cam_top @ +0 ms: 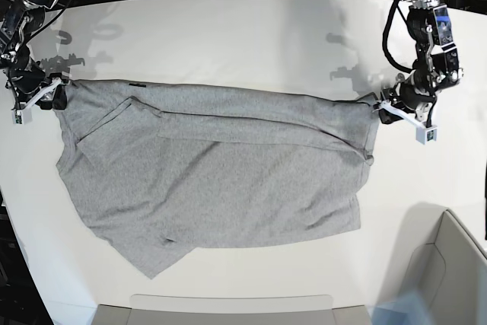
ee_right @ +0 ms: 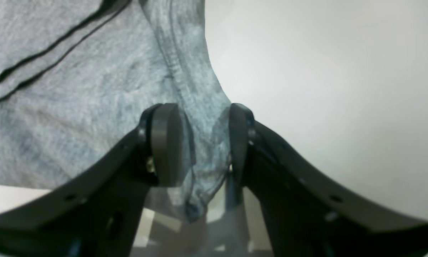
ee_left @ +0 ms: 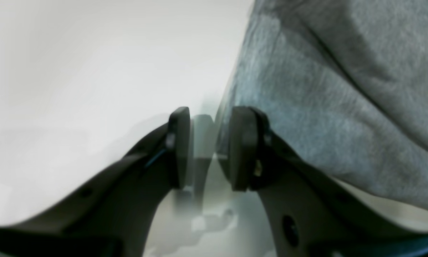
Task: Fold the T-shirt properly
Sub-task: 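Release the fold and pull both grippers back to the collar edge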
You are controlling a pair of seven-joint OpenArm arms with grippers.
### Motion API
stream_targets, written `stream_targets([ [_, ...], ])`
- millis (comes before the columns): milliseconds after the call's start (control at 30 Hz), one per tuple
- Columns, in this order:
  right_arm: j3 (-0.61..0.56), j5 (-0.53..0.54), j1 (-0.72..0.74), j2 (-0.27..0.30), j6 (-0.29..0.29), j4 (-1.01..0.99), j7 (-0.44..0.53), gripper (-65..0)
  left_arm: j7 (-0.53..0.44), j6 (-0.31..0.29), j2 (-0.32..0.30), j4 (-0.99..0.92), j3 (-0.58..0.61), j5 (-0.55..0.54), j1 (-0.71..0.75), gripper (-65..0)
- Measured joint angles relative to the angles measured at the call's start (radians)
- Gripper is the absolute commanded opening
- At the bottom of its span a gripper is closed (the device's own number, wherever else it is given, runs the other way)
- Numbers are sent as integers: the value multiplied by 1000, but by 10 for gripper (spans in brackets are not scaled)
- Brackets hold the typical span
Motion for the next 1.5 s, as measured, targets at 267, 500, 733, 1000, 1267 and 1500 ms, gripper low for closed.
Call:
stream_targets([
  [267,0,10,-3,-13,0,1,11,-413,-25,-2,2,-31,132,-7,-8,-443],
  [500,0,28,-23,-11,-1,3,22,-414,-55,-14,-3,-104,206,-24,-47,-475],
  [733,-51,18,-25,0,-1,15,0,-600,-105,-56,-14,-188,222,-52,-54,-650],
  [1000,-140,35,-58,18,-5,42,28,-650,-105,-58,-51,-111,135,-56,45,-650],
  [1267,-200,39,-194,-13,-9,228,23,-650,-82,-45,-110,-7,64,-29,175,-650],
  [1500,-200,60,-285,13,-8,283,30,-650,-85,-85,-111,1,-62,-45,273,-650],
])
